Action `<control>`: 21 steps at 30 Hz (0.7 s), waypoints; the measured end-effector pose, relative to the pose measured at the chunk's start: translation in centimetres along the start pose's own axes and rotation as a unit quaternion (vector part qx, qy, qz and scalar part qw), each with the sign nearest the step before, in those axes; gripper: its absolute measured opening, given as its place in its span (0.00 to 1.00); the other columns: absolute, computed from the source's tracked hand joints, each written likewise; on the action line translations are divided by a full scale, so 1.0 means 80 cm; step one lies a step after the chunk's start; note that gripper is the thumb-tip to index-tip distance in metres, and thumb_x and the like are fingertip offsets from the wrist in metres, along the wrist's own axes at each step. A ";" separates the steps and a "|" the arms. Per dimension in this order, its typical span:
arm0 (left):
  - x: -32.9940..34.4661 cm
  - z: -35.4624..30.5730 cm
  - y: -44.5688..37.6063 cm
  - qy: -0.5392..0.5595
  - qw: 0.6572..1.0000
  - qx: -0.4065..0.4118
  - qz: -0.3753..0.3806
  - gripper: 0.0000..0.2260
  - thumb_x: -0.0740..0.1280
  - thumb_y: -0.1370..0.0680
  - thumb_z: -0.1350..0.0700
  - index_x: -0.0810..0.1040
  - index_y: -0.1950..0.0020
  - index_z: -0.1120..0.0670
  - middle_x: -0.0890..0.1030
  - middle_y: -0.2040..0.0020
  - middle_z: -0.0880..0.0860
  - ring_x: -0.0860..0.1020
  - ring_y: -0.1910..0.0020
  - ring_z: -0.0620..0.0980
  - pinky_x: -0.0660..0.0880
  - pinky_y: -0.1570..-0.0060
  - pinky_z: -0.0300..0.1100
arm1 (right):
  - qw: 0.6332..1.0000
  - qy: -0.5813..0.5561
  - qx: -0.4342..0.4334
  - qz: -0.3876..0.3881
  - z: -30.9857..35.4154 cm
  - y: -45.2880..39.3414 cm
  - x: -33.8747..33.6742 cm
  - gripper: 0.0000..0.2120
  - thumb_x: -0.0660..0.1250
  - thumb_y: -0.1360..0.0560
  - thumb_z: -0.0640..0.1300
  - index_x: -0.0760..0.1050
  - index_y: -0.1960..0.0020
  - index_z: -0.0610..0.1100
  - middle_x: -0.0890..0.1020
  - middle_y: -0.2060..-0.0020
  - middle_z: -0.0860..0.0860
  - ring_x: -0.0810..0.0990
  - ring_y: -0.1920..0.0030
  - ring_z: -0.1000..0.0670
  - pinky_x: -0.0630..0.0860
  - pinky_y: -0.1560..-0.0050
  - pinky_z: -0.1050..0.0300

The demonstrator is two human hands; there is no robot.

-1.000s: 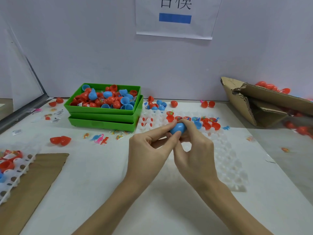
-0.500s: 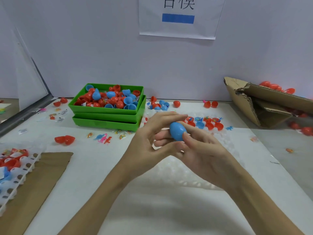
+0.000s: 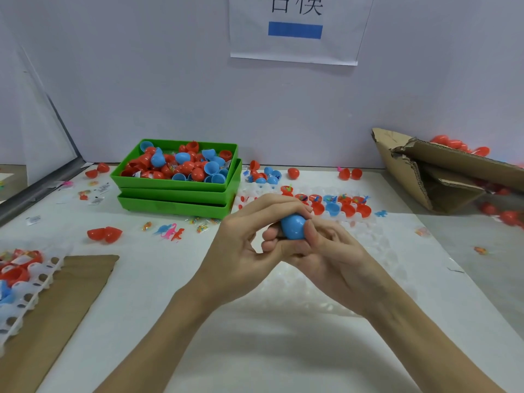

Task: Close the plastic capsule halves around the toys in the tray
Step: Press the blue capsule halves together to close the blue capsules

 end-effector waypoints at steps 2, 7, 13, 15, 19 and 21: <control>0.001 0.003 0.000 0.002 1.000 -0.002 -0.001 0.14 0.74 0.21 0.55 0.82 0.38 0.60 0.82 0.40 0.53 0.80 0.36 0.53 0.77 0.36 0.46 | 1.000 0.002 -0.001 -0.004 0.000 0.000 0.000 0.16 0.61 0.16 0.45 0.78 0.38 0.34 0.82 0.43 0.40 0.81 0.39 0.42 0.75 0.35 0.50; 0.007 0.026 0.002 0.028 0.997 -0.064 0.017 0.15 0.69 0.19 0.53 0.79 0.33 0.54 0.81 0.37 0.46 0.77 0.32 0.53 0.75 0.33 0.48 | 0.997 0.005 0.013 -0.078 -0.007 -0.005 -0.010 0.18 0.65 0.18 0.49 0.81 0.38 0.36 0.84 0.43 0.39 0.83 0.40 0.42 0.78 0.39 0.53; 0.015 0.046 0.006 0.008 0.995 -0.102 0.007 0.15 0.60 0.14 0.53 0.78 0.30 0.52 0.80 0.35 0.45 0.77 0.32 0.50 0.74 0.36 0.38 | 0.960 0.176 -0.029 -0.214 -0.007 0.000 -0.029 0.18 0.65 0.20 0.55 0.85 0.41 0.44 0.87 0.48 0.41 0.86 0.47 0.39 0.82 0.46 0.54; 0.019 0.051 0.009 0.008 0.992 -0.125 0.004 0.14 0.60 0.14 0.51 0.79 0.33 0.52 0.82 0.40 0.44 0.79 0.36 0.50 0.76 0.38 0.40 | 0.954 0.199 -0.033 -0.222 -0.008 0.001 -0.029 0.20 0.65 0.20 0.56 0.85 0.42 0.41 0.87 0.49 0.41 0.87 0.49 0.39 0.83 0.47 0.54; 0.024 0.058 0.012 0.024 0.988 -0.152 0.006 0.12 0.60 0.15 0.50 0.79 0.36 0.51 0.83 0.44 0.45 0.80 0.40 0.52 0.78 0.40 0.43 | 0.956 0.190 -0.024 -0.221 -0.010 0.002 -0.030 0.20 0.65 0.20 0.57 0.86 0.44 0.42 0.87 0.49 0.41 0.87 0.47 0.39 0.82 0.46 0.54; 0.024 0.059 0.012 0.022 0.988 -0.154 0.004 0.12 0.60 0.15 0.50 0.79 0.35 0.50 0.83 0.43 0.45 0.80 0.40 0.52 0.78 0.41 0.42 | 0.958 0.182 -0.022 -0.219 -0.011 0.001 -0.031 0.19 0.65 0.19 0.56 0.85 0.43 0.42 0.87 0.49 0.40 0.87 0.47 0.39 0.82 0.46 0.54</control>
Point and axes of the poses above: each hand's wrist, its own y-axis away from the middle knuckle, its own x-axis out of the palm, z = x × y, the point moved 5 cm from there along -y, towards the middle knuckle
